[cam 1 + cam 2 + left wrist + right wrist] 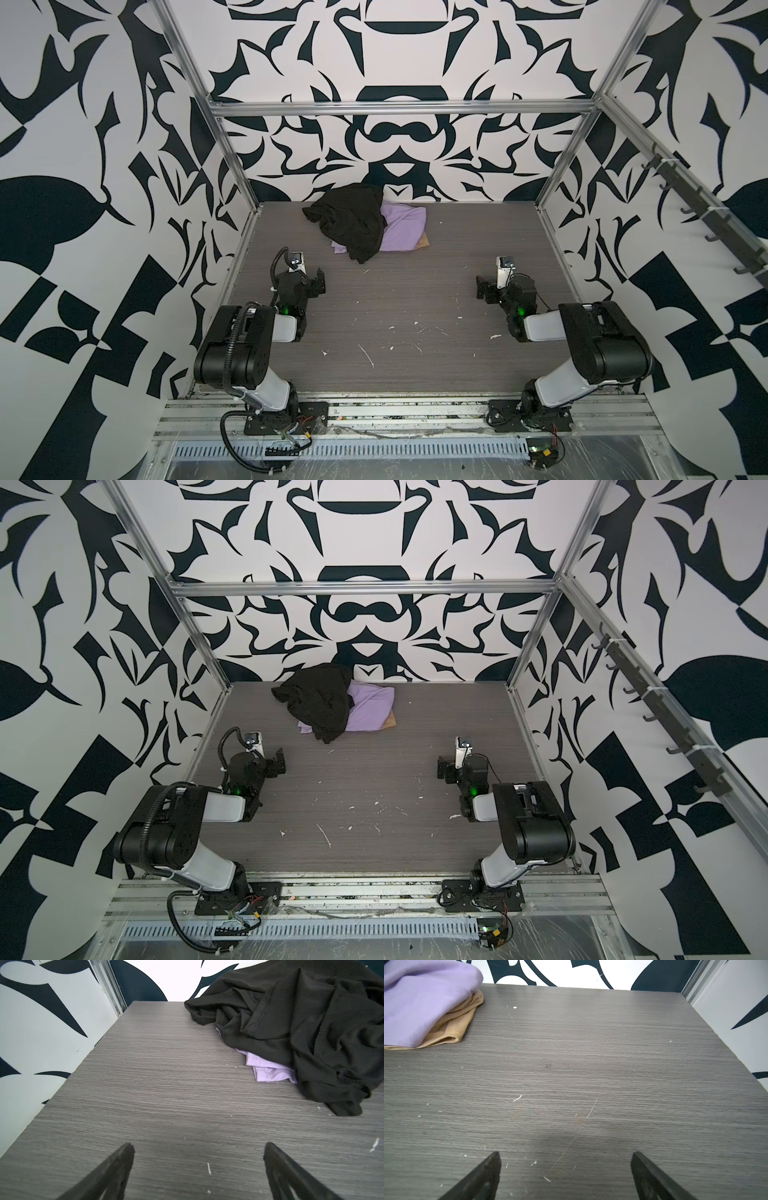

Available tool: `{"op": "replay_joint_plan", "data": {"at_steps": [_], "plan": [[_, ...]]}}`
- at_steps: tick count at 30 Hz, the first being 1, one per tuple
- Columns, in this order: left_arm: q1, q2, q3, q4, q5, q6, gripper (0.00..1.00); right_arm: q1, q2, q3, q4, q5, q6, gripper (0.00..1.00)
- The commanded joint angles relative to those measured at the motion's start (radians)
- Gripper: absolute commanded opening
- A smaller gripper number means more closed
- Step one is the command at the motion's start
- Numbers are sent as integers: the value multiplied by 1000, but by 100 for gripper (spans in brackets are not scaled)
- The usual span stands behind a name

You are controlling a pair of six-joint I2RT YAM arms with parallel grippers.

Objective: Pick out a specific cloth from the pile

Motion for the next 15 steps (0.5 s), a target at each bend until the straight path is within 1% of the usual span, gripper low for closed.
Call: {"op": "replay_joint_plan", "data": {"at_steps": [1,15], "plan": [[3,-9,-14,37,8,-1,100,-3,-24,15,29,14,5,99],[4,-8,-15,41,8,-1,100,-4,-24,17,25,36,15,99]]}}
